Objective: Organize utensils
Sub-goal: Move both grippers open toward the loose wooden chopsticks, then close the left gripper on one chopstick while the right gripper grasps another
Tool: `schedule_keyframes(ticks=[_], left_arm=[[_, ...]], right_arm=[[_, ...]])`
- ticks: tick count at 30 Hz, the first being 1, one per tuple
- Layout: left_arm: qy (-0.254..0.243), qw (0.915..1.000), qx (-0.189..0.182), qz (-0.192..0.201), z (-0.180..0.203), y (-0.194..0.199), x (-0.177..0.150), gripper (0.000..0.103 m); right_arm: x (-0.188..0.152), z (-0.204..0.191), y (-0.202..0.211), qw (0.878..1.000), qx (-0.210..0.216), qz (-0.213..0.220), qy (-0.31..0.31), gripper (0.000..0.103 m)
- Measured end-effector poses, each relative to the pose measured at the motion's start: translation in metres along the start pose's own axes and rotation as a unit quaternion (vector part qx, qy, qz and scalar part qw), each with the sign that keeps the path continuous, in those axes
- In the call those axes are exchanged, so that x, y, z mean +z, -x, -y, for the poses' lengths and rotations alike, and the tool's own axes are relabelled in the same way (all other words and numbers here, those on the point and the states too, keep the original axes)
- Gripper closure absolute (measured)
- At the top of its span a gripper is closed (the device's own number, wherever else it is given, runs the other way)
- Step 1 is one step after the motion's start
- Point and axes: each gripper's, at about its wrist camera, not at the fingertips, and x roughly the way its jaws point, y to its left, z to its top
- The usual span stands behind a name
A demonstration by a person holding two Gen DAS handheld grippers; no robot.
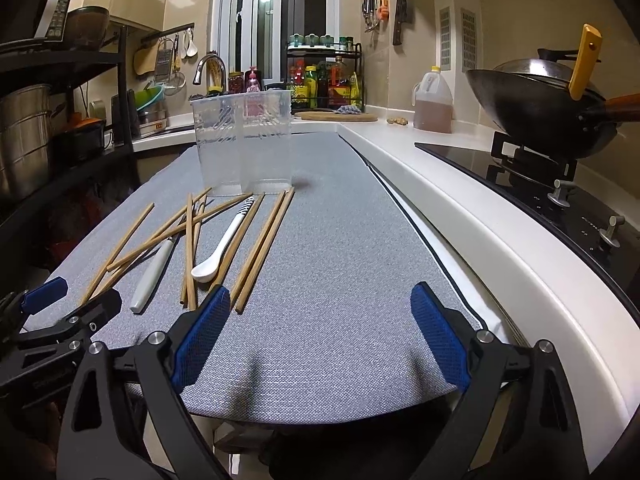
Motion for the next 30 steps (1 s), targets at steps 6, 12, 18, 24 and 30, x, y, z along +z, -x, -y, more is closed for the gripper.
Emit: schedule_keyframes(ticks=[6,12,18,24,30], left_arm=[[0.004,1.0,-0.002,0.001,-0.004,0.003,0.0,0.033],[0.023,0.9996,0.015,-0.002,-0.016,0.0,0.002,0.059],[0.026,0.999,0.035,-0.011,-0.022,-0.009,0.002,0.068],[0.023,0.9981,0.055,-0.016,-0.026,-0.014,-0.001,0.069],[0.02,0.997,0.071,-0.024,-0.031,-0.02,-0.005,0.074]], right_arm=[[0.001,0.0,0.001,1.0,0.016,-0.002,-0.001,0.028],[0.006,-0.005,-0.006,0.999,0.036,-0.011,0.01,0.059],[0.006,-0.016,-0.042,0.995,0.078,-0.055,-0.027,0.065],[0.001,-0.026,-0.061,0.991,0.089,-0.084,-0.047,0.065],[-0.001,-0.032,-0.062,0.993,0.071,-0.094,-0.021,0.077]])
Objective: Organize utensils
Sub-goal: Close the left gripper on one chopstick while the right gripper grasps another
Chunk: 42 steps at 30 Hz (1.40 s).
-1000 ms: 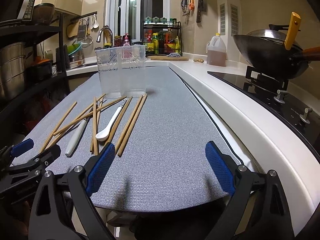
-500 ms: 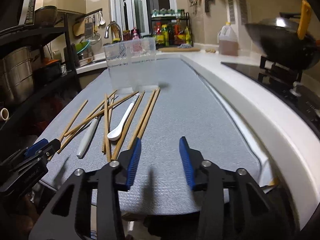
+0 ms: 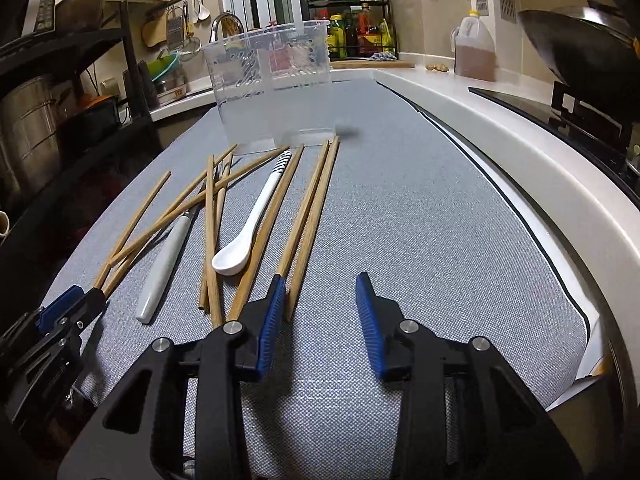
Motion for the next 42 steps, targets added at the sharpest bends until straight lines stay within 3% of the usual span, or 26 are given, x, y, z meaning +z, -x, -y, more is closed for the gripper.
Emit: schedule_keyframes(ticks=[2,3,5,15,19,23,28,32,42], left_arm=[[-0.005,1.0,0.008,0.002,0.001,-0.001,0.0,0.078],[-0.006,0.9999,0.008,0.002,0.001,-0.001,0.0,0.082],[-0.009,0.9999,0.01,0.003,0.002,-0.001,-0.001,0.087],[-0.003,0.9998,-0.014,0.011,-0.002,0.01,0.001,0.086],[0.011,0.9996,-0.004,0.026,-0.006,0.012,0.004,0.086],[0.006,0.9999,0.011,0.005,-0.003,-0.003,0.003,0.086],[-0.006,0.9996,0.027,0.006,0.0,-0.008,0.003,0.086],[-0.024,0.9994,0.021,0.012,0.003,-0.004,-0.001,0.097],[-0.014,0.9997,0.012,0.013,-0.004,0.001,-0.003,0.096]], right_arm=[[0.0,0.001,0.0,1.0,-0.001,-0.004,0.004,0.097],[0.0,0.004,-0.001,1.0,-0.001,-0.007,0.003,0.097],[0.0,0.008,0.0,1.0,-0.006,-0.008,0.002,0.098],[-0.008,0.021,0.012,1.0,-0.029,0.008,-0.007,0.098],[-0.009,0.025,0.013,0.999,-0.033,0.015,-0.005,0.097],[-0.009,0.028,0.012,0.999,-0.028,0.014,-0.009,0.096],[-0.01,0.025,0.012,0.999,-0.033,0.017,0.002,0.096],[-0.011,0.023,0.012,0.999,-0.034,0.019,0.007,0.098],[-0.014,0.025,0.014,1.0,-0.017,0.024,0.006,0.095]])
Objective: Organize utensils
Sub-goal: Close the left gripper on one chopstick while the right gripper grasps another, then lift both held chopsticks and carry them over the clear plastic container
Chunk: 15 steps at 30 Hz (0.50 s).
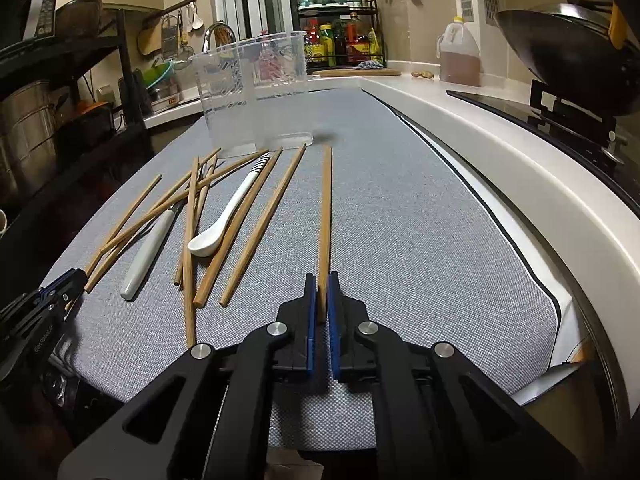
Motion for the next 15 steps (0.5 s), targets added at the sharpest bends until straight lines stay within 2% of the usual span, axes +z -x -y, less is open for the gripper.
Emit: schedule_keyframes(ticks=[15], left_arm=[[0.0,1.0,-0.002,0.004,-0.0022,-0.002,-0.0011,0.096]], right_arm=[[-0.0003,-0.0051,-0.0014,0.999,-0.023,0.01,0.025,0.095]])
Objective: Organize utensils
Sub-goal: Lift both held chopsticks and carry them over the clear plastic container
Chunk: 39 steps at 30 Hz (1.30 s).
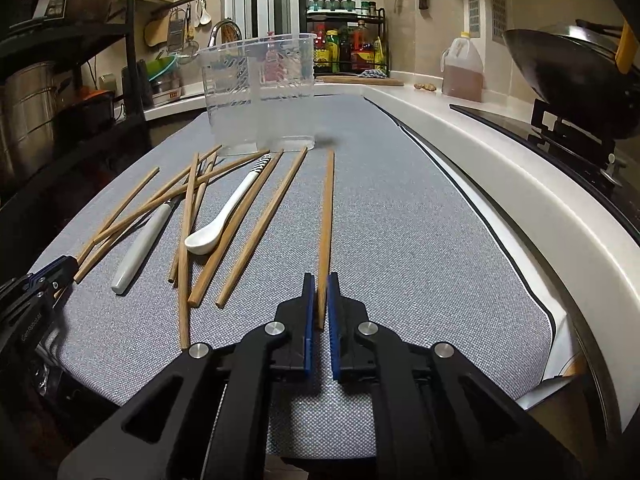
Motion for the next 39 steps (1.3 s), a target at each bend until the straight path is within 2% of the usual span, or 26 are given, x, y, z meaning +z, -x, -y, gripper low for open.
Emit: schedule_keyframes(ticks=[7,10,12,14,15,19,25,35,39], left_arm=[[0.004,0.9999,0.009,-0.001,-0.003,0.002,0.002,0.092],[0.004,0.9999,0.013,0.001,-0.002,0.002,0.002,0.091],[0.003,0.9999,0.014,0.002,-0.002,0.001,0.001,0.091],[0.001,0.9999,0.012,0.002,-0.002,0.001,0.001,0.092],[0.001,0.9999,0.011,0.001,-0.001,0.001,0.001,0.097],[-0.002,0.9999,0.008,0.008,0.001,0.008,0.004,0.097],[-0.006,0.9991,-0.002,0.042,0.003,0.031,0.016,0.097],[-0.026,0.9933,-0.023,0.11,0.009,0.072,0.064,0.097],[-0.033,0.9925,-0.038,0.112,0.008,0.073,0.092,0.097]], right_arm=[[0.002,0.008,-0.004,1.0,-0.005,0.003,-0.014,0.084],[0.001,0.009,-0.005,1.0,-0.007,0.008,-0.011,0.083],[0.001,0.008,-0.006,1.0,-0.008,0.009,-0.008,0.085],[0.002,0.006,-0.006,1.0,0.004,0.009,-0.004,0.098],[0.002,0.005,-0.006,1.0,0.003,0.008,0.0,0.098],[0.009,0.005,0.009,1.0,0.001,0.031,0.0,0.098],[0.027,0.004,0.041,0.998,0.005,0.07,0.004,0.098],[0.078,0.013,0.083,0.993,0.009,0.119,0.001,0.098],[0.107,0.017,0.084,0.993,0.016,0.117,-0.004,0.098]])
